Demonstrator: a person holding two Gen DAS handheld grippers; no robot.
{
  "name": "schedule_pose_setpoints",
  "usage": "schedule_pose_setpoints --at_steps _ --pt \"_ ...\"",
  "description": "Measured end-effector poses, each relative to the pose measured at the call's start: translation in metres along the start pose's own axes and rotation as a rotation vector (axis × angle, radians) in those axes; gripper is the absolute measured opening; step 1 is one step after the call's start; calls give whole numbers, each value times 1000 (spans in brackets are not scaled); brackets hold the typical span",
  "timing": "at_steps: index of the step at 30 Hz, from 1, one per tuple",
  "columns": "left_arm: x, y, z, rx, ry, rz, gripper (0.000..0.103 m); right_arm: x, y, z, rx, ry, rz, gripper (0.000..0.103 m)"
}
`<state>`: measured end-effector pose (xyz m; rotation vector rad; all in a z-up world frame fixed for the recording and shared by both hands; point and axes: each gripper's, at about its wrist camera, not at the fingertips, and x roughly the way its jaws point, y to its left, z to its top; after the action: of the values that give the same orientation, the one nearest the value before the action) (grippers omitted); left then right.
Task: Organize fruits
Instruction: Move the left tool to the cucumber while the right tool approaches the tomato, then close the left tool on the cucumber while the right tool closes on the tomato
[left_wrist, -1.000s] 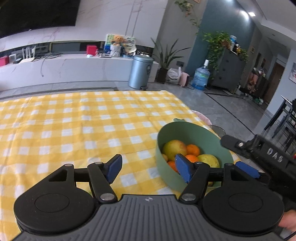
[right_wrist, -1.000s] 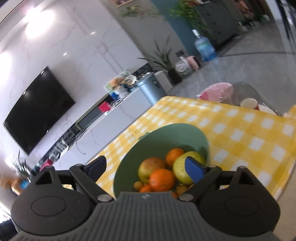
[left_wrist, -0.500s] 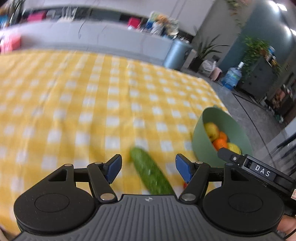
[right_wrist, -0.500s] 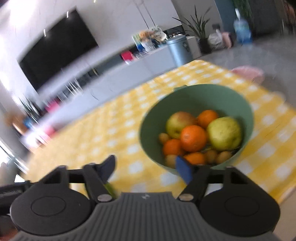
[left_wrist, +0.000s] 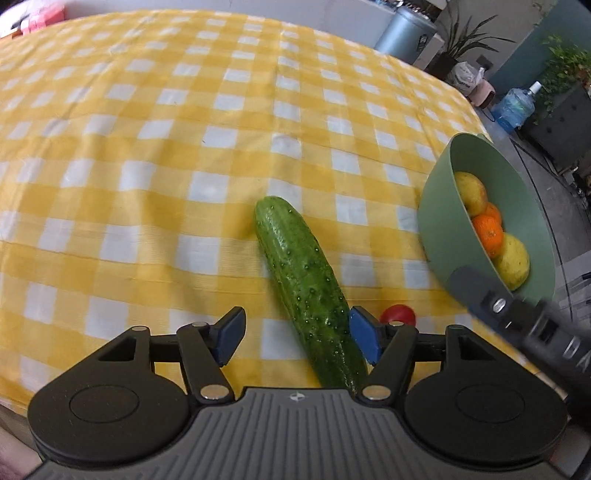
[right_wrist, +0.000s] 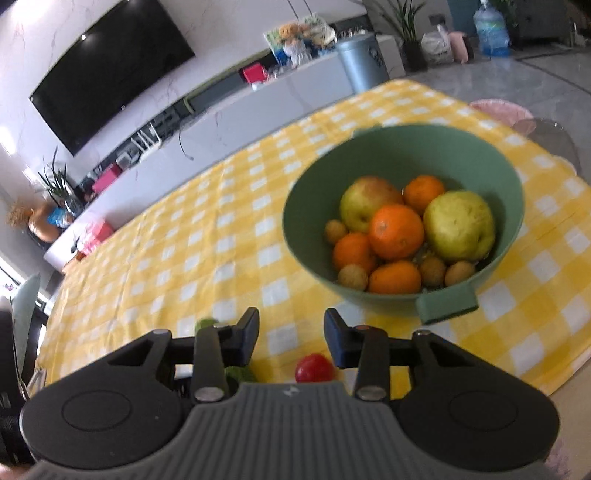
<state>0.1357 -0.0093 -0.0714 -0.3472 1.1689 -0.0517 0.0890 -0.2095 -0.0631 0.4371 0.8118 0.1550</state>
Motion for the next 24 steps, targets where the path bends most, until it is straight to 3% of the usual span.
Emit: schedule_pose_setpoints --at_steps 8,13,15,16,20,24 --pt "23 -14 11 -106 66 -10 75 4 -12 -1 60 23 21 38" --pt "28 -30 10 -83 7 73 71 3 -19 -2 95 31 36 37" --pt "28 -33 10 -72 -3 62 60 3 -21 -1 107 26 24 37" --pt "27 -31 8 -79 -6 22 48 3 -22 -1 116 26 25 37" --pt "24 -22 11 -148 31 -6 44 5 -23 -1 117 43 25 37" --pt "17 -8 7 -146 25 -16 44 13 -15 -2 75 91 17 37"
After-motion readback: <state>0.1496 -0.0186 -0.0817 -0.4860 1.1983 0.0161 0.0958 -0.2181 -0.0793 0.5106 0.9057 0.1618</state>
